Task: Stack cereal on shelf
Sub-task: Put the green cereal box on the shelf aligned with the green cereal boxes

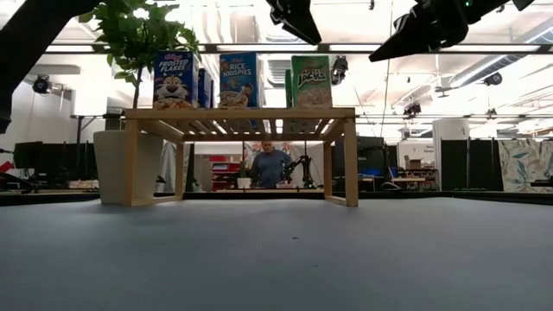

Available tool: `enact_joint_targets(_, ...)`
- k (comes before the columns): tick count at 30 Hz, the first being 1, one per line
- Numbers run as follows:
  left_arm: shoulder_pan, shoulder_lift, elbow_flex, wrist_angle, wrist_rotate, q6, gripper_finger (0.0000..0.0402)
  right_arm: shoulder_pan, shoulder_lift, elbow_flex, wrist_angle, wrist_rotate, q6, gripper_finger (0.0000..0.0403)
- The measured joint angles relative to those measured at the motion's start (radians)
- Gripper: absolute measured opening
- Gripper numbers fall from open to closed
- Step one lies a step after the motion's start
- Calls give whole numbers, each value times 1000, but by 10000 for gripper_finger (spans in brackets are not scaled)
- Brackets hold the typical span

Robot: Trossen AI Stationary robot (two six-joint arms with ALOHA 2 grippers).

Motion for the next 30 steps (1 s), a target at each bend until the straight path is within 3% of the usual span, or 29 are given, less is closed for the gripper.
enact_joint_targets(22,-1,0,4,5,-3,-11,159,0,0,0,-2,0,0,13)
enact_joint_targets(30,1,0,4,129,-138,48,142,0,0,0,-4,0,0,13)
